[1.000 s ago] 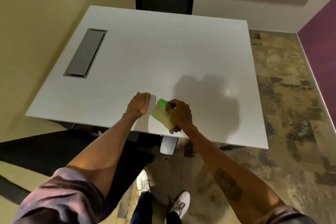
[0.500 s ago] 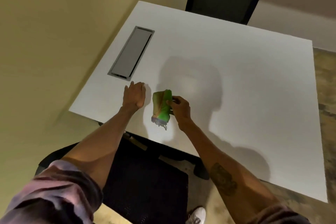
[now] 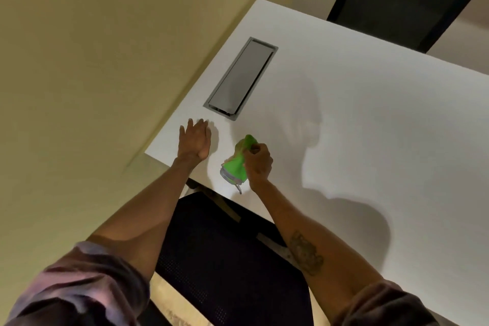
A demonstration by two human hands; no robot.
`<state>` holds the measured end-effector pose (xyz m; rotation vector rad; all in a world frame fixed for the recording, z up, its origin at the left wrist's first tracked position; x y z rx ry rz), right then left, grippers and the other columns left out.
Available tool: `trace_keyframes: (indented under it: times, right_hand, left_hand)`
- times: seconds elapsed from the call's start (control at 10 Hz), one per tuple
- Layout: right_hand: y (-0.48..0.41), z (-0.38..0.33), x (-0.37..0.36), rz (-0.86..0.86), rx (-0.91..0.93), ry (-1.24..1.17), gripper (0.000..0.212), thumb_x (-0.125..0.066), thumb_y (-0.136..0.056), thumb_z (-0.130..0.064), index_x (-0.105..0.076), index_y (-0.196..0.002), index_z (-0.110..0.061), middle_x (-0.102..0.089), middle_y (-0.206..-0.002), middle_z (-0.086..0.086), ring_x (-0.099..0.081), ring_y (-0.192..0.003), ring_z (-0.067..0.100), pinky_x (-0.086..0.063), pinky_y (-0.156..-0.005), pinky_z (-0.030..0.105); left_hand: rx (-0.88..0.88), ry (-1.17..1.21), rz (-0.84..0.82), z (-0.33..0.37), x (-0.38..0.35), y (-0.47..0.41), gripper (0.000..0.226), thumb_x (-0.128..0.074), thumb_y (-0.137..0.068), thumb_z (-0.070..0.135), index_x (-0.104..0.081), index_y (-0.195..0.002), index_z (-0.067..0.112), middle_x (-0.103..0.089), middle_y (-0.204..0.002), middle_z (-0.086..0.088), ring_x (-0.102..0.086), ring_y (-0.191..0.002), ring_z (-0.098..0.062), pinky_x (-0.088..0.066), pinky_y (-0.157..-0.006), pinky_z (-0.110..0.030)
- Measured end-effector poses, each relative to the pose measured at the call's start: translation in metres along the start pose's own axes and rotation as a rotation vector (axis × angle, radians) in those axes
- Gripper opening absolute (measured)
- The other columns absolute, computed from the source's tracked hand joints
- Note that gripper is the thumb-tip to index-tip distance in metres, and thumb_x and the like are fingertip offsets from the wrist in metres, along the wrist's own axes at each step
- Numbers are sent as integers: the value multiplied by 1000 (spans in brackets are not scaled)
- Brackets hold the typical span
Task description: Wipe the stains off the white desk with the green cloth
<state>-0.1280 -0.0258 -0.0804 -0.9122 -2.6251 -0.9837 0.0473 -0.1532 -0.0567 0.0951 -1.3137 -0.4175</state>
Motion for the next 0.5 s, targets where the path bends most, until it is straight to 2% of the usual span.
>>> trace_keyframes:
  times: [0.1,0.2,0.3,0.4,0.5]
  right_hand:
    - [1,-6,-27,-92,-22,-26,30,-67,-86,-30,-61,-111,-15,-68,-108,8,-64,-99,29,-54,-91,43]
    - [4,-17,-39,-149,-3,-109,17,-62,-84,-17,-63,-101,-18,-72,-98,10,-71,-88,29,-58,-86,45]
    - [5,-25,-32,-149,34,-186,17,-57,-82,-7,-64,-90,-21,-72,-80,6,-71,-72,22,-61,-81,43]
    - [9,-32,-9,-128,66,-183,21,-52,-86,-3,-65,-92,-18,-70,-79,6,-68,-69,20,-62,-78,40]
    - [8,-42,18,-79,112,-187,24,-48,-89,0,-67,-100,-11,-71,-83,6,-68,-75,21,-60,-73,35]
  left_hand:
    - [-10,15,-23,-14,0,2,47,-22,-111,21,-36,-154,5,-35,-162,-12,-17,-155,-34,-11,-125,-48]
    - [-26,15,-42,-20,1,5,47,-23,-111,20,-36,-154,4,-35,-162,-13,-19,-154,-35,-14,-124,-48]
    - [-44,-10,-66,-20,-1,5,48,-22,-111,22,-37,-154,6,-37,-161,-12,-20,-153,-34,-15,-123,-48]
    - [-48,4,-91,-13,1,8,49,-20,-111,26,-36,-155,9,-36,-162,-10,-19,-154,-33,-12,-125,-49]
    - [-90,7,-72,11,13,12,48,-20,-112,25,-37,-154,9,-36,-161,-10,-17,-155,-33,-11,-126,-49]
Point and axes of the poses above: each hand's wrist, its own y-axis away from the middle knuckle, its own x-axis out of the back of the hand, z = x × y, the point moved 9 cm from there along -y, towards the middle knuckle
